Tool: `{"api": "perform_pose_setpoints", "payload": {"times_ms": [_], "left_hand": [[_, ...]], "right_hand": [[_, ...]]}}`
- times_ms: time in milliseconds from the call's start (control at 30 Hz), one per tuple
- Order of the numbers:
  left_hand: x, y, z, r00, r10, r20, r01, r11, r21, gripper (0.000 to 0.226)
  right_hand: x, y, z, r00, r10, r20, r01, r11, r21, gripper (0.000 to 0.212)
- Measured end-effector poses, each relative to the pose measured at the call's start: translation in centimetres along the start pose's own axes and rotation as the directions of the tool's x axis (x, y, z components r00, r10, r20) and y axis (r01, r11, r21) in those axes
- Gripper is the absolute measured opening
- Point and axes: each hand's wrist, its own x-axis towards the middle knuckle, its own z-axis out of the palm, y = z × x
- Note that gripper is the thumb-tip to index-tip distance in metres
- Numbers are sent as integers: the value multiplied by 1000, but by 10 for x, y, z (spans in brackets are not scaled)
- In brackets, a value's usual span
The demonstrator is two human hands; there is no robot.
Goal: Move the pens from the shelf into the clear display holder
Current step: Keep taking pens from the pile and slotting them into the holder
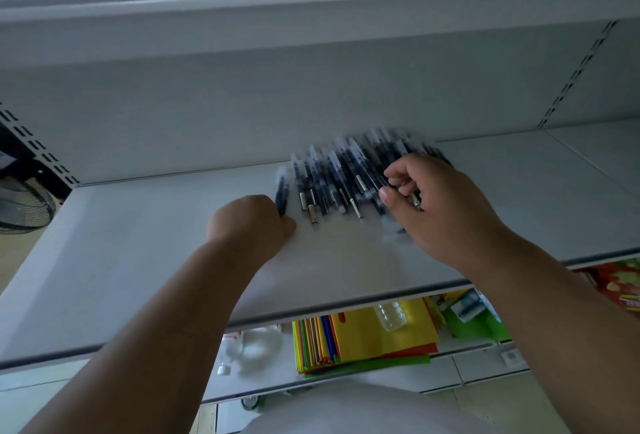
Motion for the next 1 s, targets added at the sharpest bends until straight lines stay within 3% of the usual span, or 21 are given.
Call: {"api": "perform_pose_setpoints", "payload": {"times_ms": [500,800,1000], "left_hand": [[-19,-6,-3,1000,15,13,-15,1000,24,32],[-38,-13,6,982,15,-190,-44,988,-150,29],[-54,-9,6,901,135,-412,-311,865,-395,31]], "right_hand": [[2,13,5,1000,23,12,-23,999,44,20],[4,16,6,999,23,26,-25,997,69,19],[5,26,-4,997,59,43,-60,998,25,10]]}}
